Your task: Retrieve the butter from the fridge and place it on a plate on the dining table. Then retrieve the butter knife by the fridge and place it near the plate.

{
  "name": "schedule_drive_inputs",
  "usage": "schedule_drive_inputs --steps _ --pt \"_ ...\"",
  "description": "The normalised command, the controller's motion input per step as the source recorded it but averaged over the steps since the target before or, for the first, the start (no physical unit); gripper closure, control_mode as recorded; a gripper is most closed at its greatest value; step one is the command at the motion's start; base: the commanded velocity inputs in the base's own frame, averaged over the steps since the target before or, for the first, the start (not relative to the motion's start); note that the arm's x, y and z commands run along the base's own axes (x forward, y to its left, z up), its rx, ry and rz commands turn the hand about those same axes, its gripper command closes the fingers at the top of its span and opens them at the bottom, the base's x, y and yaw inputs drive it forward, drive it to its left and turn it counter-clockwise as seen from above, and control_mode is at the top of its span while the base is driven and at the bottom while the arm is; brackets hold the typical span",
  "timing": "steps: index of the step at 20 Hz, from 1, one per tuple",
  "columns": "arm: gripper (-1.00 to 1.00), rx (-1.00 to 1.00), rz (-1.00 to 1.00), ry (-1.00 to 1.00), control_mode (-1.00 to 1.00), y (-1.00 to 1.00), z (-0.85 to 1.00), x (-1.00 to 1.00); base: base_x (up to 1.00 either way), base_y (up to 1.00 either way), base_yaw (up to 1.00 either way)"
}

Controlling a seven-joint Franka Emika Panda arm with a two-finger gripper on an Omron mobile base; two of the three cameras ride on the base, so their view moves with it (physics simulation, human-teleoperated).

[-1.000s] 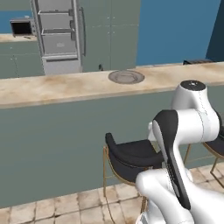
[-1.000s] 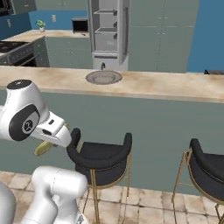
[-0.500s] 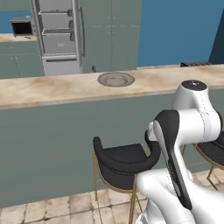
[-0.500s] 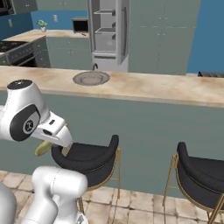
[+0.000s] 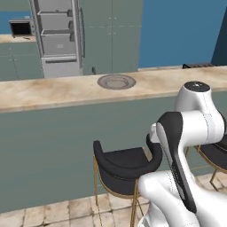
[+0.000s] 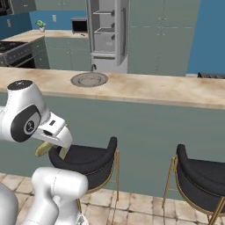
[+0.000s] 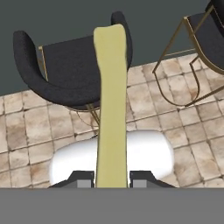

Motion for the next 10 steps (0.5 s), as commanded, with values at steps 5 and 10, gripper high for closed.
schedule_drive_inputs --steps 5,10 --pt "1.0 0.0 0.0 0.0 1.0 0.0 0.0 0.0 0.52 0.31 -0.05" --pt "1.0 0.0 0.0 0.0 -1.0 0.05 0.0 0.09 0.22 0.12 -0.02"
